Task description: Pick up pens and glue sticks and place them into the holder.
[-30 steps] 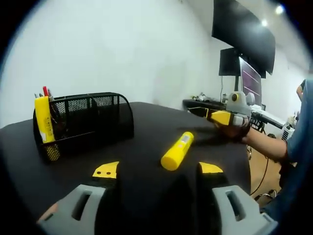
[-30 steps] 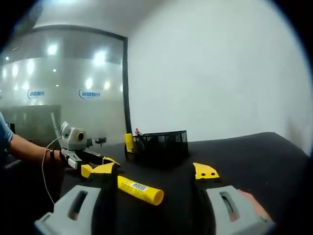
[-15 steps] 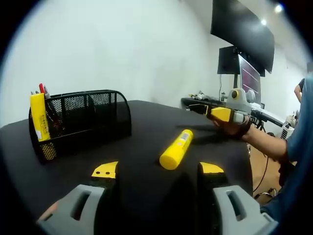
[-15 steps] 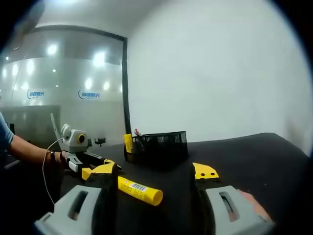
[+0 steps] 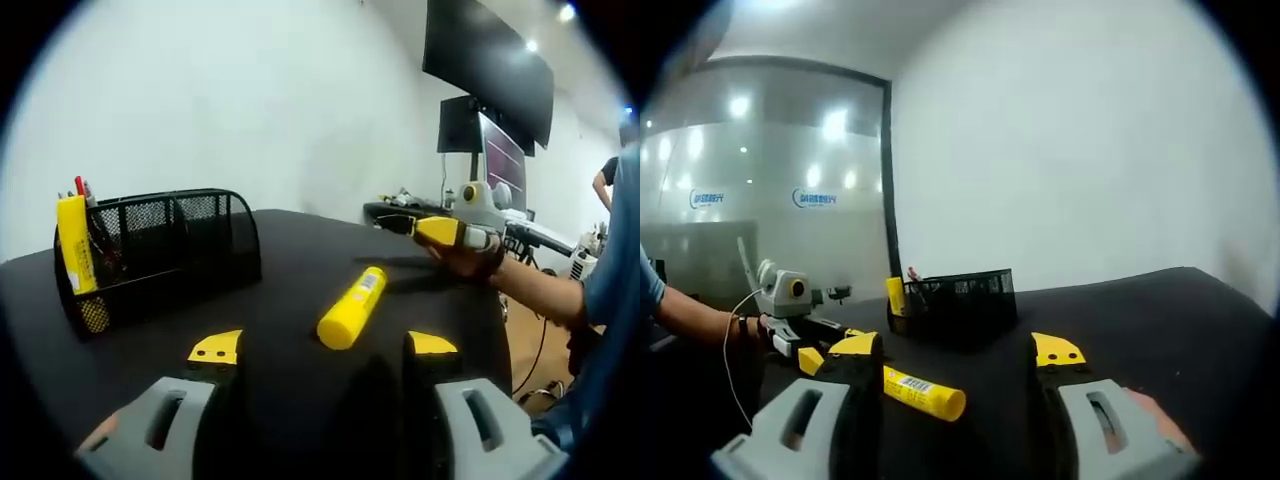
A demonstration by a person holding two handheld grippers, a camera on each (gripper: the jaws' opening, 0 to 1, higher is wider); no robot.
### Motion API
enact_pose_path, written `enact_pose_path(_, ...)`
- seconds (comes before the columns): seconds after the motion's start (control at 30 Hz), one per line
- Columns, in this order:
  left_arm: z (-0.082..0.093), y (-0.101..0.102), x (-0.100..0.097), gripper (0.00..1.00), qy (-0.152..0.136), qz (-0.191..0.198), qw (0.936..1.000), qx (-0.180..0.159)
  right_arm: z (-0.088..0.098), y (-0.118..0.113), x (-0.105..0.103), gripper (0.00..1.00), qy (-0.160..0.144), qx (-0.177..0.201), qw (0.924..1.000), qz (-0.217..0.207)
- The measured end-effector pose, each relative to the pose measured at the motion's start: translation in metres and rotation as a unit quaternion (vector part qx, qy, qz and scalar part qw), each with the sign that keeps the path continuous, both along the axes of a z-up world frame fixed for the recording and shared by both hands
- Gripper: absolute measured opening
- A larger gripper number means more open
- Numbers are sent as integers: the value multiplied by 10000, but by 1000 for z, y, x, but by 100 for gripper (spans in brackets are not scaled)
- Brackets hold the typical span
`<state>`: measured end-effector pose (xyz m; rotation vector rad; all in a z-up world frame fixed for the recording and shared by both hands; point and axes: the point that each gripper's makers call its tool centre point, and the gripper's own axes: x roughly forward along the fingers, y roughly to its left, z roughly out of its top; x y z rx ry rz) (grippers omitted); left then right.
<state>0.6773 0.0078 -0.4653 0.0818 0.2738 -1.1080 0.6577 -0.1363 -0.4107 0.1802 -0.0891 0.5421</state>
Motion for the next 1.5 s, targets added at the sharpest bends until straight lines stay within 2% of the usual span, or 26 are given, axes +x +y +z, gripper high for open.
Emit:
enact_pose_path(0.1, -7, -5, 8, 51, 1, 5, 9997, 237, -1, 0, 0, 53, 6, -10, 10000, -11)
enact_pose_path(0.17, -7, -11, 7, 45, -4, -55, 9998, 214, -2, -1, 1, 52, 27, -15, 10000, -36)
enact_pose_path(0.5, -15, -32, 3, 41, -57, -285, 9990, 350, -2, -1, 1, 51, 22, -22, 10000, -38)
enact_pose_path(0.73, -18, -33, 2, 27, -106, -313, 9989, 321, -2, -1, 1, 51, 16, -38, 10000, -39)
enact_pose_path(1.03, -16, -30, -7, 22, -77, -443, 9983, 377, -2, -1, 1, 51, 10, -43, 10000, -39)
enact_pose_path(1.13, -11, -27, -6, 20, -14, -407, 9988, 257, -2, -1, 1, 51, 13, -43, 10000, -43)
enact_pose_path(1.2, -3, -26, -6, 18, 69, -361, 9993, -3, -2, -1, 1, 51, 12, -45, 10000, -43)
enact_pose_path(1.37, 7, -25, -4, 18, 85, -286, 9993, -216, -1, -1, 1, 51, 9, -44, 10000, -41)
enact_pose_path(1.5, 22, -28, -2, 18, 124, -186, 9989, -404, -1, 1, 0, 51, -57, -152, 9998, -61)
